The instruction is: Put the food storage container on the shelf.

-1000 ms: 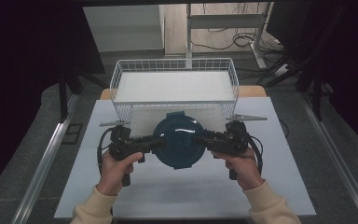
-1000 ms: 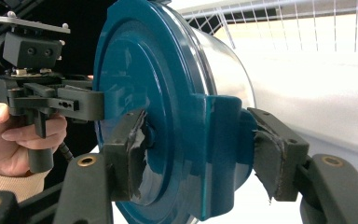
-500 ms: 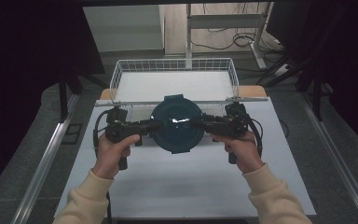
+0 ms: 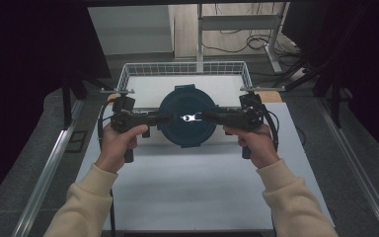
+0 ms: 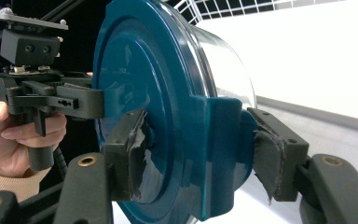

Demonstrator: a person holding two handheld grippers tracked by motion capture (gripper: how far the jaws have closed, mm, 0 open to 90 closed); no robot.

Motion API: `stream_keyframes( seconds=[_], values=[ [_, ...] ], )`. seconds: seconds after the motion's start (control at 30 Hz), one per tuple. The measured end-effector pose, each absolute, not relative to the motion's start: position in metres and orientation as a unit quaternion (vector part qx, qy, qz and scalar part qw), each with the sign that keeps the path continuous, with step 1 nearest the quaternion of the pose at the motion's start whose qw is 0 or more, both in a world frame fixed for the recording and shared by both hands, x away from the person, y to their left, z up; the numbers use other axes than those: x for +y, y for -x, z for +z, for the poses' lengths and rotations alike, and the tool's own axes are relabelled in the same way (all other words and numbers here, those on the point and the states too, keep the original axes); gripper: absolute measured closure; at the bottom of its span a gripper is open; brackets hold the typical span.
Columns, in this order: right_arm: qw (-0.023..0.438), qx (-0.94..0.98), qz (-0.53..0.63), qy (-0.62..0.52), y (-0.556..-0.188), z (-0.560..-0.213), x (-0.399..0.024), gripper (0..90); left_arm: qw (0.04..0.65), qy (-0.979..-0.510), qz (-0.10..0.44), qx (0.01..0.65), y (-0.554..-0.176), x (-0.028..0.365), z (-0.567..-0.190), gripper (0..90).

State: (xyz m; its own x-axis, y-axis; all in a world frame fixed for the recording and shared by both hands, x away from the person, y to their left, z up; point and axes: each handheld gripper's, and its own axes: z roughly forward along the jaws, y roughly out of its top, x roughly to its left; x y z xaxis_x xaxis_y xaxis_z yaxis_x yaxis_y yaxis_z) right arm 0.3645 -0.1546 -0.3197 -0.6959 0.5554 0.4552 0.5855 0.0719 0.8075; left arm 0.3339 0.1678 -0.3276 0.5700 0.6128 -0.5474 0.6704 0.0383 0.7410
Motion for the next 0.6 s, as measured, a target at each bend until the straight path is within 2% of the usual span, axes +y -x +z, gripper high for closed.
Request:
stream_keyframes(
  seconds=[0.6],
  values=[
    [0.010, -0.731, -0.559, 0.391, -0.409, -0.286, -0.147, 40.4, 0.554, -0.696, -0.027, 0.456, -0.386, 0.176, -0.293, 41.1]
  ],
)
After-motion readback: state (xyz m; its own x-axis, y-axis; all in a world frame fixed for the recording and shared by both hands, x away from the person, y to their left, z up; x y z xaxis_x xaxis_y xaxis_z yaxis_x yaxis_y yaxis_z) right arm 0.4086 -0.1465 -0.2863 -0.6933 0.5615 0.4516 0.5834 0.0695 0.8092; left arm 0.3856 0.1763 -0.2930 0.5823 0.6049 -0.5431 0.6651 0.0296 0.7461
